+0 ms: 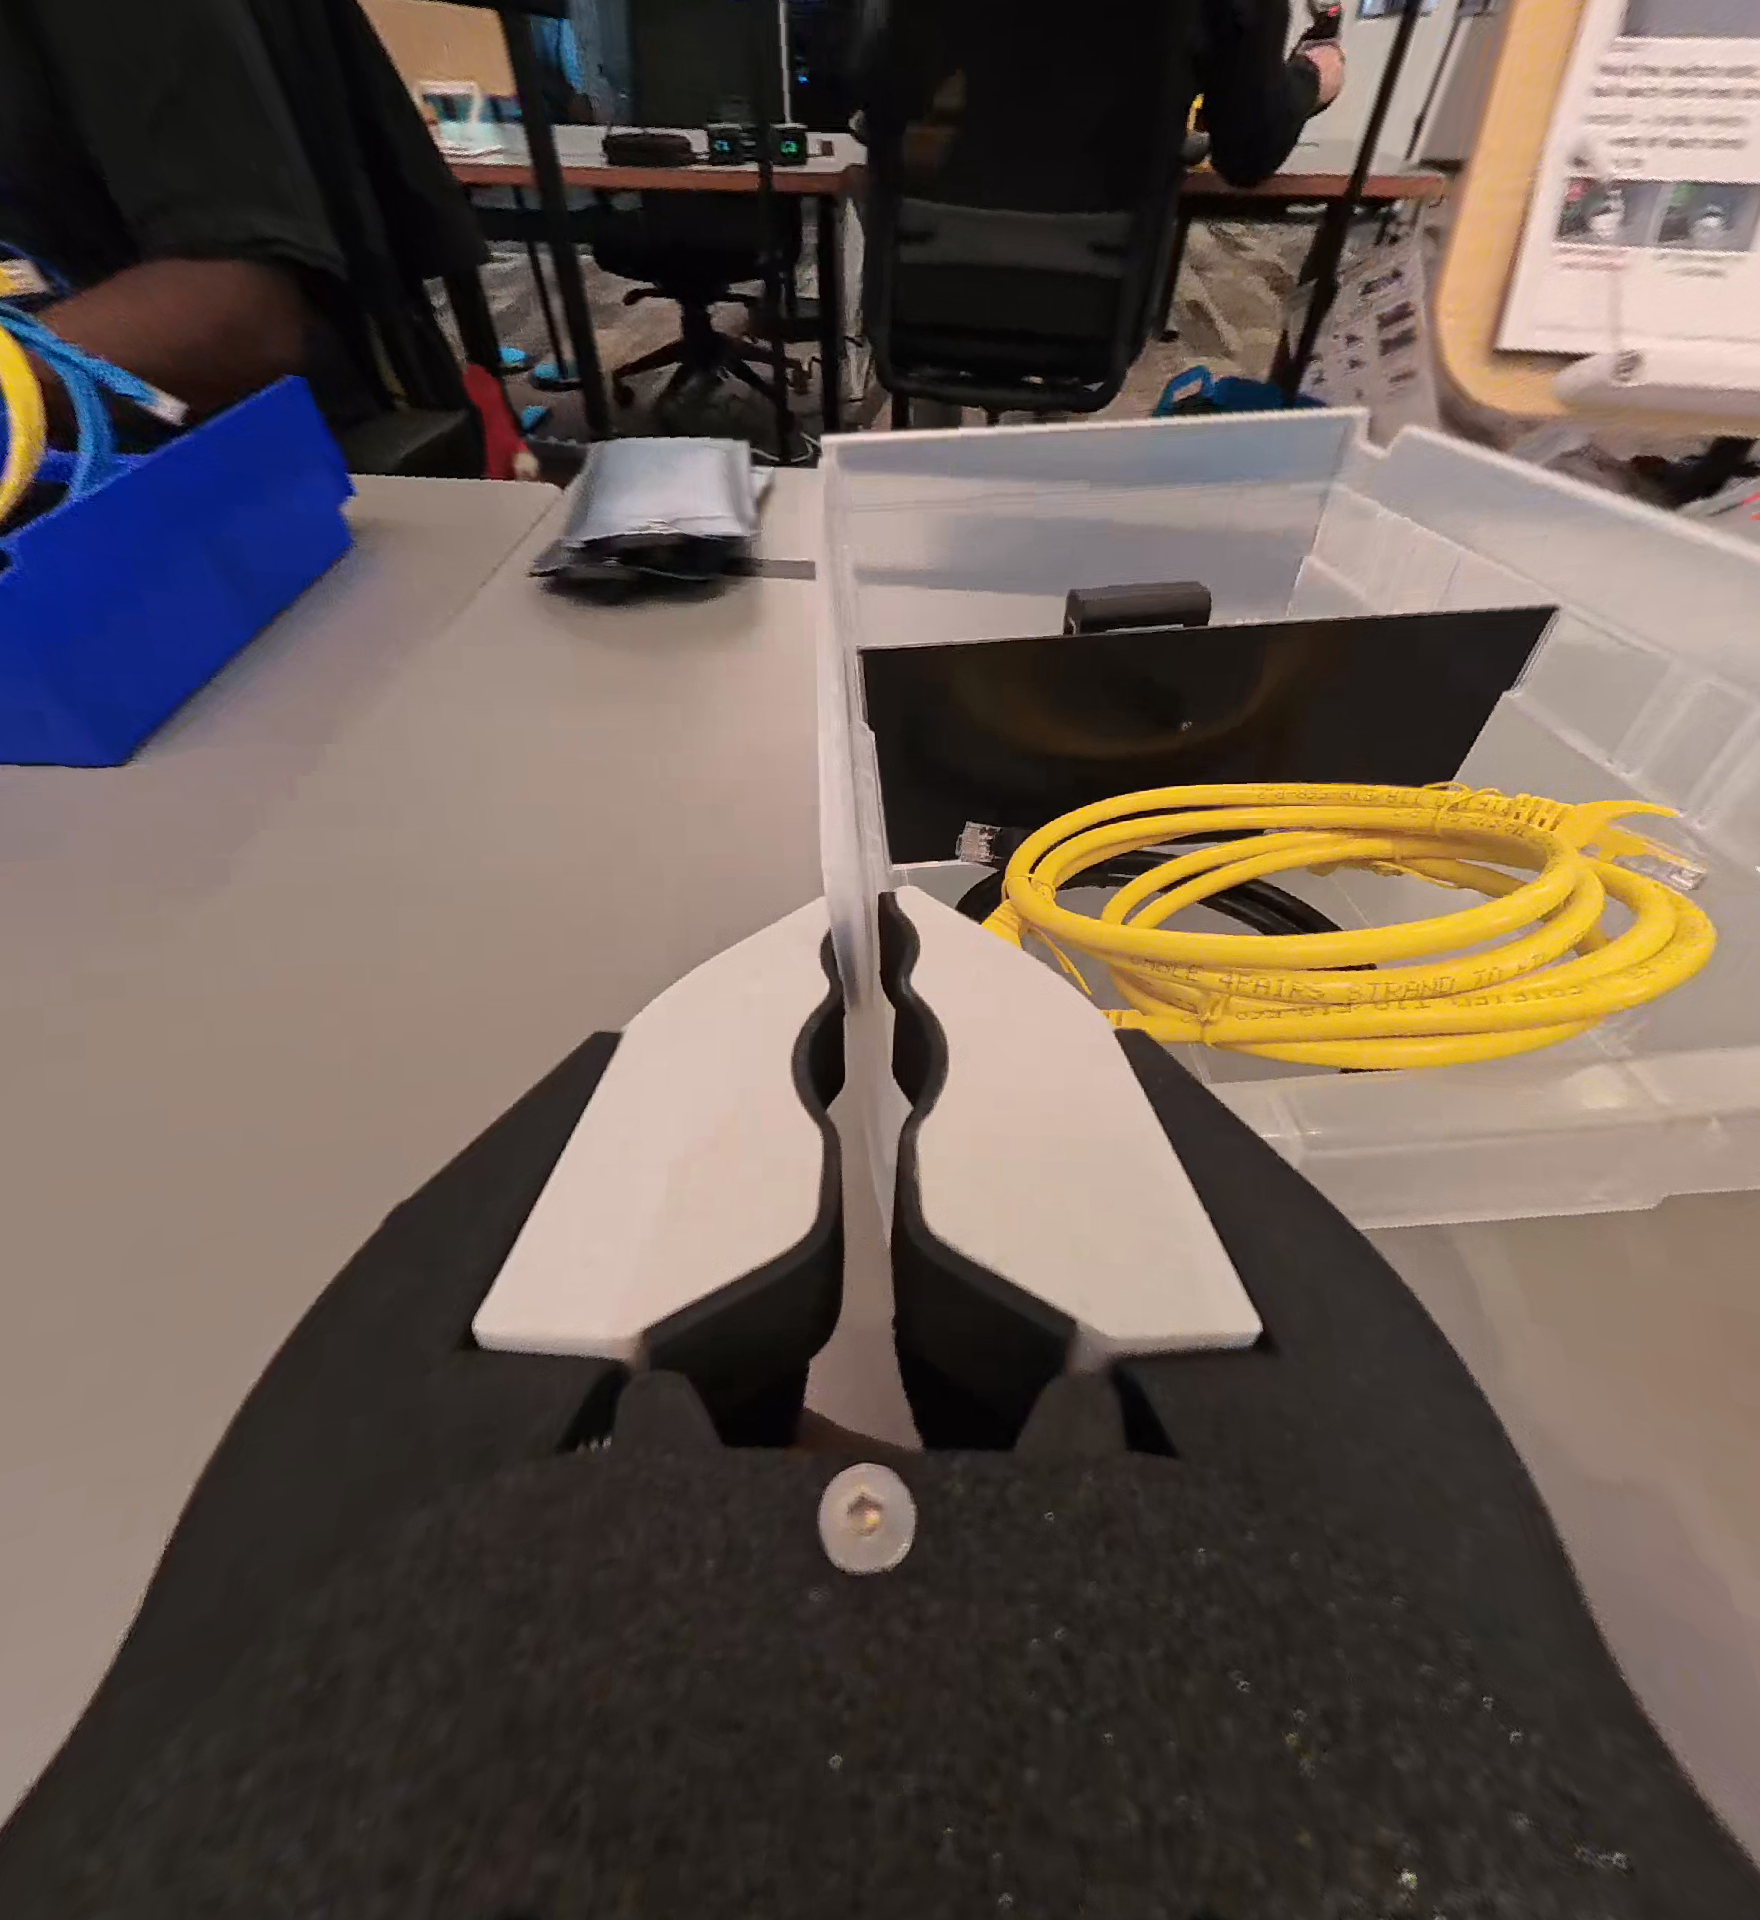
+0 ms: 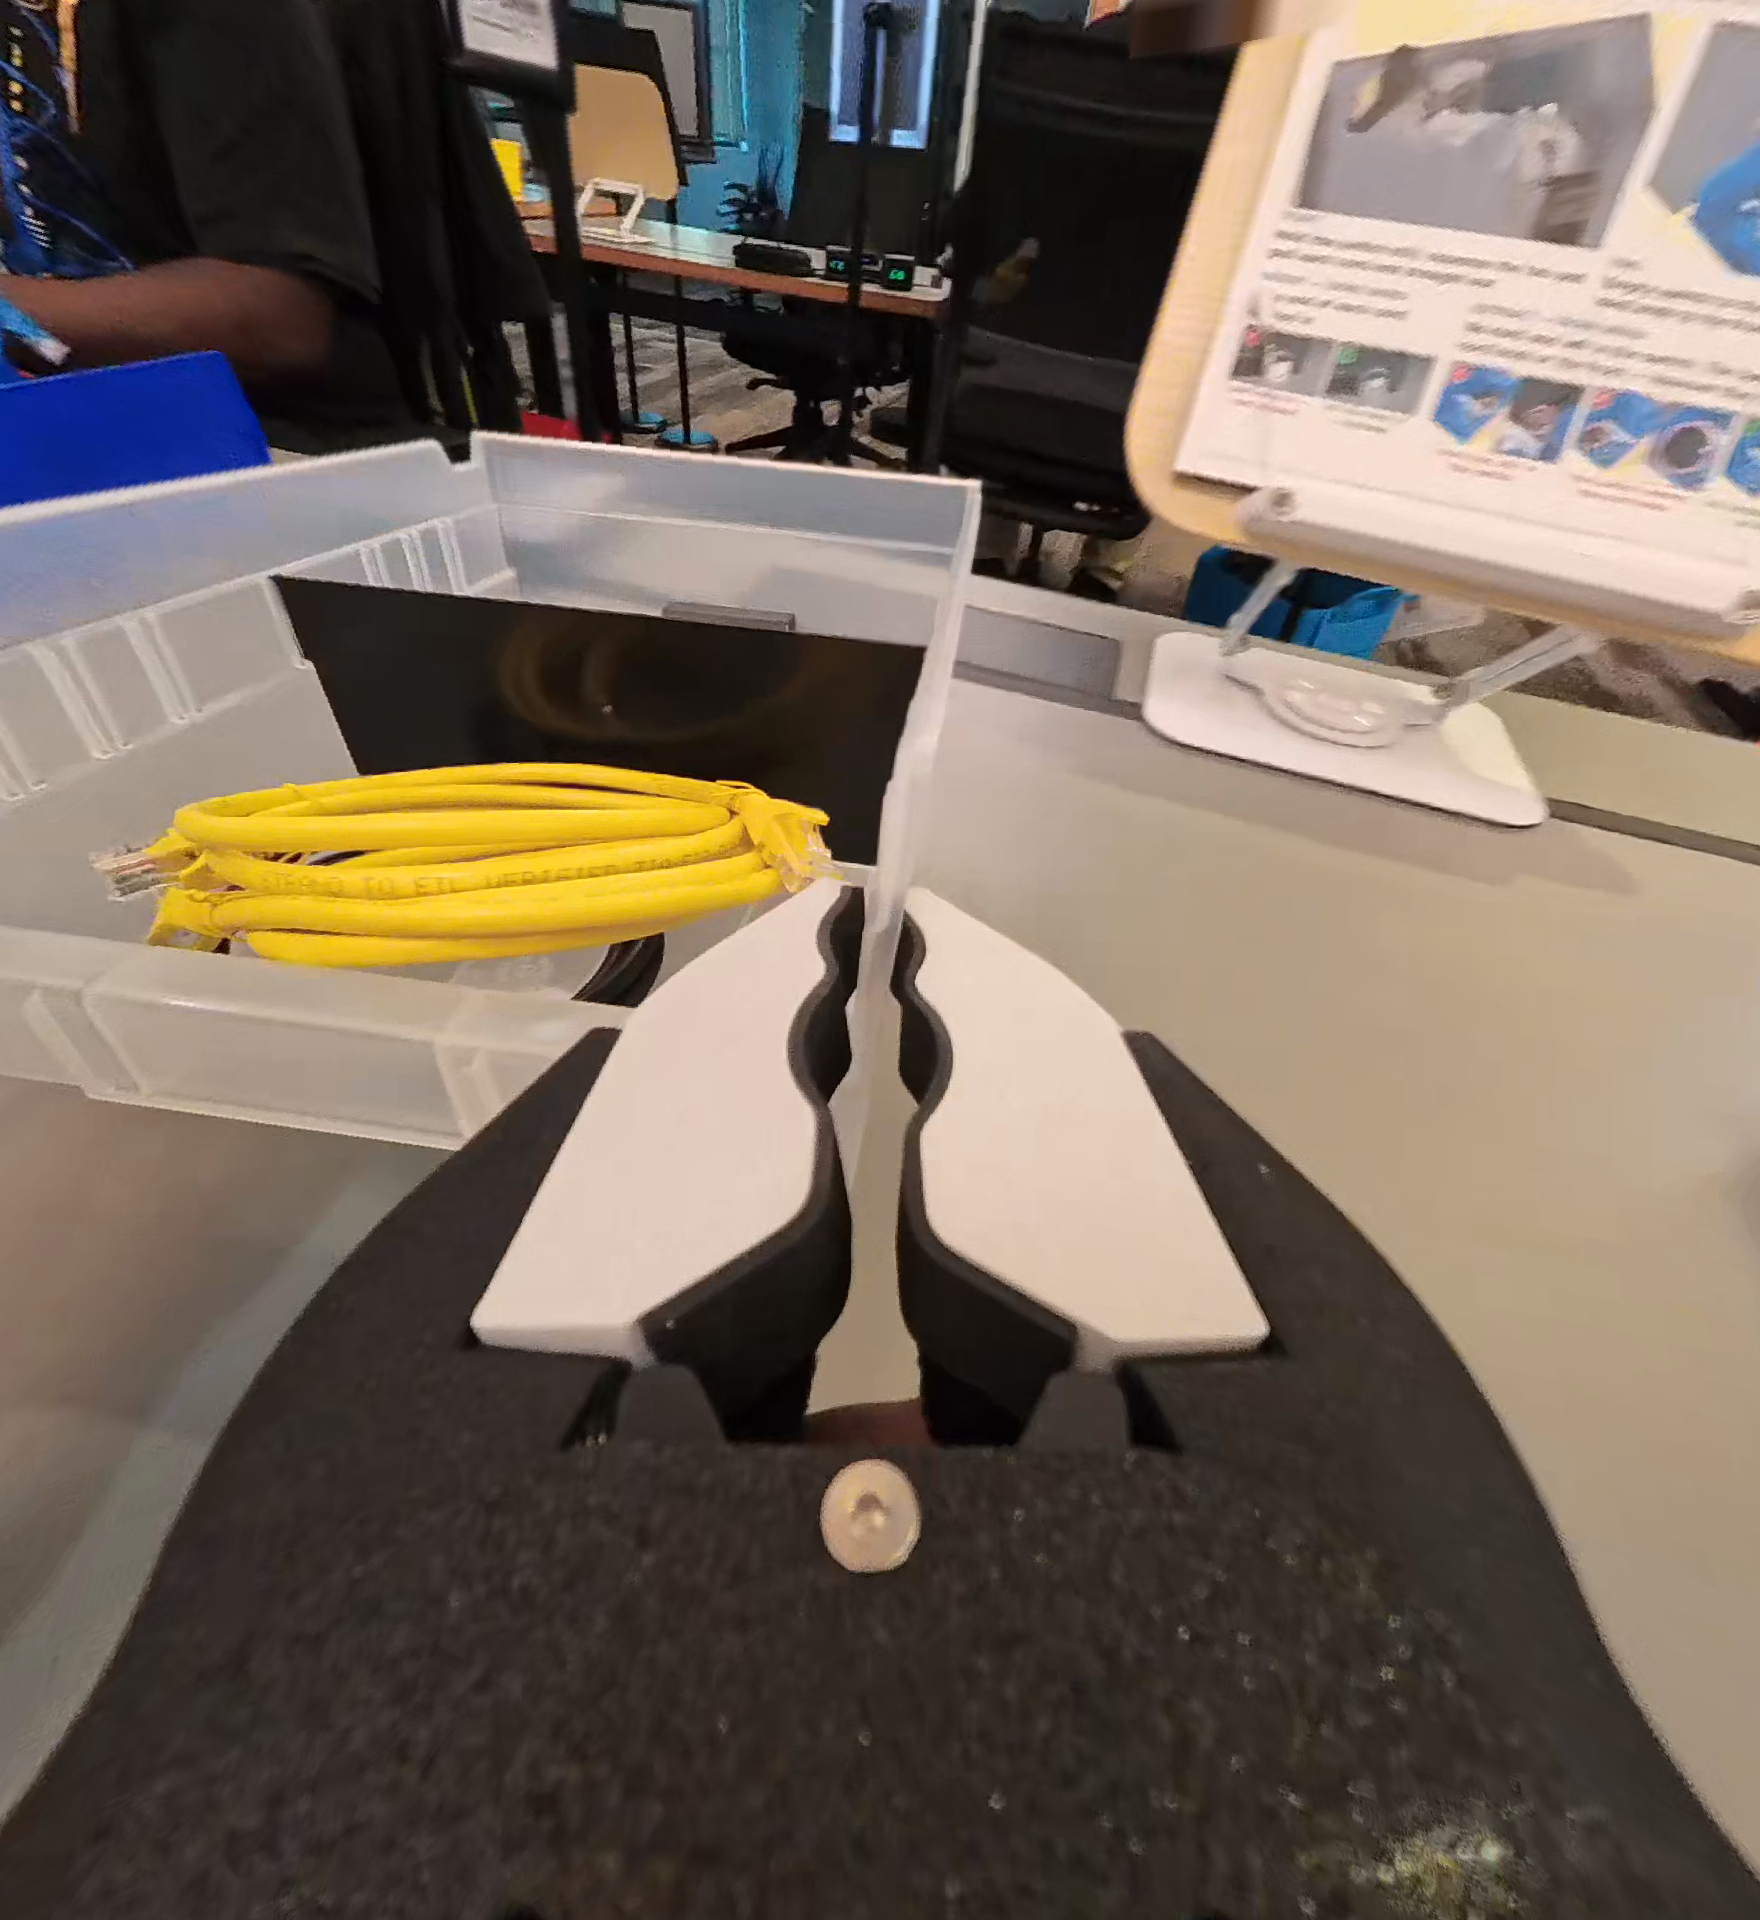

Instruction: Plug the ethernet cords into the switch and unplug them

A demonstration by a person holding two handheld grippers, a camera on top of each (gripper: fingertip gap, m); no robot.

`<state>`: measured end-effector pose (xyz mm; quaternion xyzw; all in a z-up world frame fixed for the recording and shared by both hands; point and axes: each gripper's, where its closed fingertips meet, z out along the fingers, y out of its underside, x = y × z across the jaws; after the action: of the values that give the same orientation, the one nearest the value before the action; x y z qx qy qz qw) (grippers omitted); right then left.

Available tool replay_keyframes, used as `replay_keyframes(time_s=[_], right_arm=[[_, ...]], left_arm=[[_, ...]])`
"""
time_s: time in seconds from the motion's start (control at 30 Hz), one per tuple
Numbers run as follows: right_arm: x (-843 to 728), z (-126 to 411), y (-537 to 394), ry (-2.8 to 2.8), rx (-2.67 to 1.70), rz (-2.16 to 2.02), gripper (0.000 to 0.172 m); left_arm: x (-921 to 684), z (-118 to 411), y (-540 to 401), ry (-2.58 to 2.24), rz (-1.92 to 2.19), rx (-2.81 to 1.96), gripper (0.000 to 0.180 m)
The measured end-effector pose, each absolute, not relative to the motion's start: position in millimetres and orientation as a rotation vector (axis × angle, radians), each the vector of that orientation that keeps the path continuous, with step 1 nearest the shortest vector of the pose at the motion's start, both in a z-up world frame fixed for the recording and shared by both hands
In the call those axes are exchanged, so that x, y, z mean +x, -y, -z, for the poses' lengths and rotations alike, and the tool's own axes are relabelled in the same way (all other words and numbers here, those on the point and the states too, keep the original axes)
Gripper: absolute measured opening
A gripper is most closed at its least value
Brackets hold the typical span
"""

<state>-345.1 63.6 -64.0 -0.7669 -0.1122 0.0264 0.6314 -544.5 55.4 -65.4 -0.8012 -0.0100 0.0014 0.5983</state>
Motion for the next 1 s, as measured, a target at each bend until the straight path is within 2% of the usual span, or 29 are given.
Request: replay_keyframes(time_s=[0.4, 0.5, 0.6, 0.63, 0.7, 0.8, 0.9, 1.0], right_arm=[[-382.0, 110.1, -70.4, 0.268, -1.848, -0.088, 0.005], [-383.1, 132.7, -72.6, 0.29, -1.991, -0.204, 0.008], [-383.6, 132.6, -71.4, 0.385, -2.014, -0.247, 0.009], [-383.8, 133.0, -68.0, 0.434, -2.035, -0.275, 0.011], [-381.3, 129.9, -54.4, 0.501, -2.077, -0.392, 0.012], [-367.7, 111.2, -21.4, 0.575, -2.053, -0.667, 0.027], [-330.8, 99.8, 13.9, 0.603, -2.012, -0.848, 0.029], [-271.1, 97.6, 36.9, 0.686, -1.934, -0.8, 0.036]], left_arm=[[-575.8, 100.3, -79.8, 0.03, 0.038, -1.915, 0.003], [-575.7, 120.4, -81.6, 0.031, 0.038, -2.005, 0.003], [-575.8, 121.0, -79.1, 0.06, 0.039, -2.026, 0.004], [-575.3, 120.2, -77.1, 0.062, 0.035, -2.037, 0.007], [-572.5, 113.8, -71.1, 0.06, 0.03, -2.028, 0.028], [-574.2, 99.6, -57.0, 0.121, -0.048, -1.979, 0.042], [-563.3, 82.2, -37.0, 0.171, -0.111, -1.891, 0.043], [-524.5, 64.3, -22.4, 0.151, -0.028, -1.821, 0.043]])
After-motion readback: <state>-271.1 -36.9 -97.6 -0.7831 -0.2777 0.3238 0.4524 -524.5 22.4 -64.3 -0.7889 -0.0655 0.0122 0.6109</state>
